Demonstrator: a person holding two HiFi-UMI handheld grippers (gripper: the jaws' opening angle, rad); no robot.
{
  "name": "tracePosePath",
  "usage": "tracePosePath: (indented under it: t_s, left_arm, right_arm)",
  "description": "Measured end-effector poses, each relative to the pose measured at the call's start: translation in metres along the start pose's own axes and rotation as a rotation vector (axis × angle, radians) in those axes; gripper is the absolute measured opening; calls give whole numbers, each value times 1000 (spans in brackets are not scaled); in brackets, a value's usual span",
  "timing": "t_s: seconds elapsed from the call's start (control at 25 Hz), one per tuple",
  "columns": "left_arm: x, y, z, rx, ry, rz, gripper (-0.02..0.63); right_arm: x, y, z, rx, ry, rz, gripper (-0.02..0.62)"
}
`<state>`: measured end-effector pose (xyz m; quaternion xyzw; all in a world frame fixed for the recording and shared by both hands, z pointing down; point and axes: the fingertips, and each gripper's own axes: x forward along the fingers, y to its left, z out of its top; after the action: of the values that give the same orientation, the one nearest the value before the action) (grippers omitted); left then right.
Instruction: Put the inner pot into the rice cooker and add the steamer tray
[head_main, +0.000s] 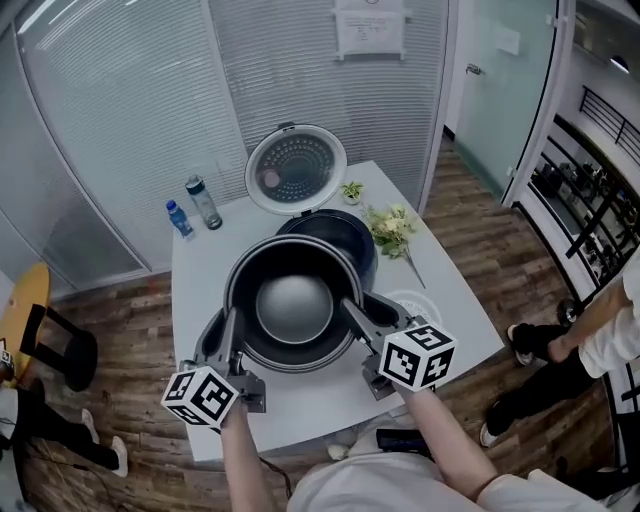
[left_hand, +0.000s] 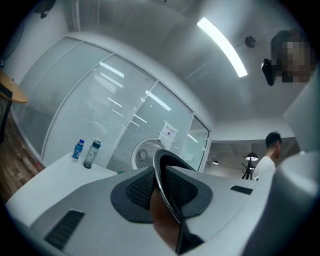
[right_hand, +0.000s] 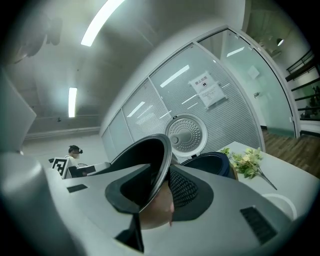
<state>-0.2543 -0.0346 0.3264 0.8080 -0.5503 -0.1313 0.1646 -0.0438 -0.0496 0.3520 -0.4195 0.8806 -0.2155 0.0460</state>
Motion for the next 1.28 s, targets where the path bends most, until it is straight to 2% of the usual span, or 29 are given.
tracePosePath:
  t_s: [0.44,0.64,0.84,1.28]
  left_arm:
    - [47,-9,9,-24,-20,-46,69]
    - [72,-11,16,-67,-93,-101,67]
    - [103,-7,12,-73,-60,-97,65]
    - [153,-2,10,-99,-46,-131,64]
  right_arm:
    - [10,-31,30,13,-44,-26,120]
    - [21,-49,42,19,-63,-37,120]
    - [33,-68,55,7,-69,-59,120]
    - [55,-102,72,8,-79,-78,120]
